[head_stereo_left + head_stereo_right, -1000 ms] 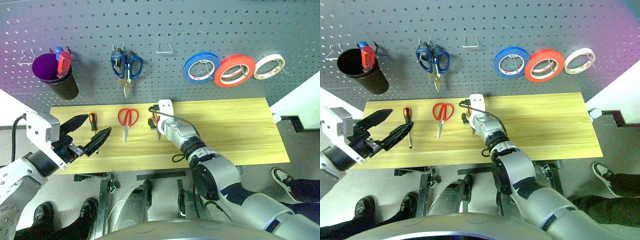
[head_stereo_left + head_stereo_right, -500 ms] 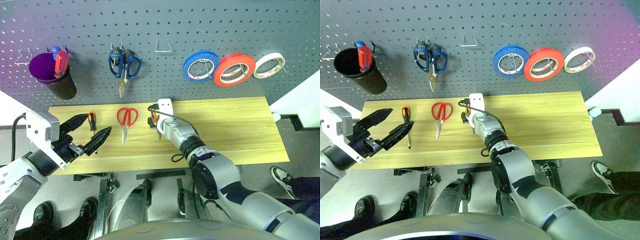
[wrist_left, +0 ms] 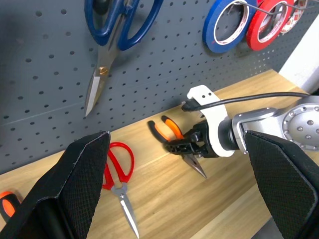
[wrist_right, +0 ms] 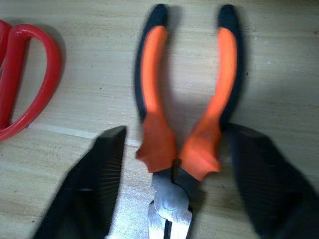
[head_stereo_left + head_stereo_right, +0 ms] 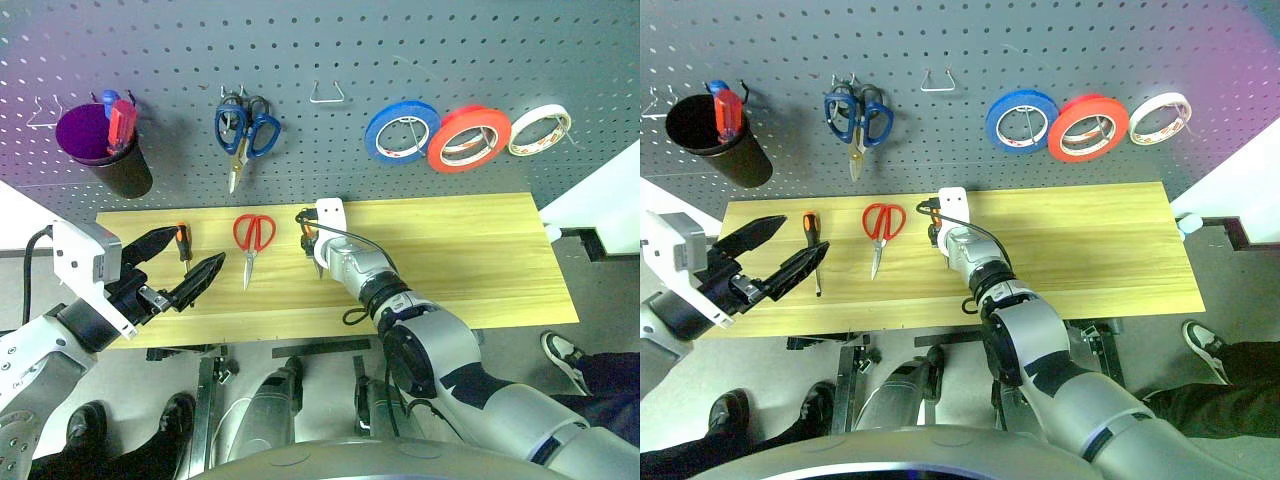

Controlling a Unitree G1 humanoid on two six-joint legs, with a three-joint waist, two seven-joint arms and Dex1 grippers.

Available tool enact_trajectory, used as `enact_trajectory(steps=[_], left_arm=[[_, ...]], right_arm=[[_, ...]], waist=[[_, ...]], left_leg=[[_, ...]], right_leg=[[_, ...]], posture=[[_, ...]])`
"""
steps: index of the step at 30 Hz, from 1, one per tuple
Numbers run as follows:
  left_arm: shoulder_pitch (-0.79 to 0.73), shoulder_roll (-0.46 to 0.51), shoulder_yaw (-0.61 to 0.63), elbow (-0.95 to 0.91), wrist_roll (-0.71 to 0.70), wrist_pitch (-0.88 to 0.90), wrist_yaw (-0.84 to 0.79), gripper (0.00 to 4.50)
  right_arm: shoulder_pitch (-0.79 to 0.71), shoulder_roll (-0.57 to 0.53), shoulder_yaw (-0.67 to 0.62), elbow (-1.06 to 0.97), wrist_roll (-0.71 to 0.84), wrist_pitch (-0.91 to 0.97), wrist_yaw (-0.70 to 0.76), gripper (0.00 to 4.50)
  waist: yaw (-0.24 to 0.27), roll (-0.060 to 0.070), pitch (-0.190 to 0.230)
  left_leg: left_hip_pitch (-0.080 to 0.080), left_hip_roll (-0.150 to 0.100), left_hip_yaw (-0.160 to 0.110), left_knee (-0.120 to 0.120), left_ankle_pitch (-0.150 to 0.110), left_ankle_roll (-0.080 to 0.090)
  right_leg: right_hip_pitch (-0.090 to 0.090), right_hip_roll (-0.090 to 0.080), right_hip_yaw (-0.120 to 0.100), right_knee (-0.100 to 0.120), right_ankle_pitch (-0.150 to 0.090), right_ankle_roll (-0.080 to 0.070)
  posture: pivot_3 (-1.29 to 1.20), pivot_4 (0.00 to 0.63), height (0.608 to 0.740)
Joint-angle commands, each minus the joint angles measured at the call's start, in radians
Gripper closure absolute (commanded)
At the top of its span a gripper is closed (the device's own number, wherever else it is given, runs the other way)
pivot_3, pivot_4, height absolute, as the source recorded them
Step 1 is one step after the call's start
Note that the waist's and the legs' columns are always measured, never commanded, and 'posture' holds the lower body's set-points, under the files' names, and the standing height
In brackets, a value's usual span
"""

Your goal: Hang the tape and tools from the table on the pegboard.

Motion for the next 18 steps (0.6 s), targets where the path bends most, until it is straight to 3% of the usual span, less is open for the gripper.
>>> enact_trajectory(steps=[1,4,10,18], left_arm=[[0.011,0.002,0.021,-0.031,-0.014,-0.017,-0.001,0.00],[0.009,0.003,0.022,-0.028,-0.017,-0.016,-0.001,0.00],[0.008,0.003,0.019,-0.027,-0.019,-0.014,-0.001,0.00],[0.007,-0.001,0.007,-0.027,-0.013,-0.016,0.000,0.00]], right_arm=[[-0.025,0.055,-0.005,0.005,0.002,-0.019,0.002,2.49],[-0.025,0.056,-0.008,0.006,0.004,-0.024,0.009,2.63],[-0.018,0.050,-0.012,0.013,0.002,-0.023,0.011,4.46],[-0.013,0.039,0.034,0.013,-0.047,-0.016,0.039,4.46]], waist=[[0.000,0.000,0.000],[-0.001,0.000,0.000],[0.000,0.000,0.001],[-0.001,0.000,0.001]], left_leg=[[0.000,0.000,0.000,0.000,0.000,0.000],[0.000,0.000,0.000,0.000,0.000,0.000],[0.000,0.001,0.000,0.000,0.000,-0.001],[0.000,0.001,0.000,0.000,0.000,-0.001]], right_leg=[[0.000,0.000,0.000,0.000,0.000,0.000],[0.000,0.000,0.000,0.000,0.000,0.000],[0.000,0.000,0.000,0.000,0.000,0.000],[0.000,0.000,0.000,0.000,0.000,0.000]], posture=[[0.34,0.348,0.740],[0.34,0.351,0.740],[0.34,0.352,0.740],[0.33,0.352,0.740]])
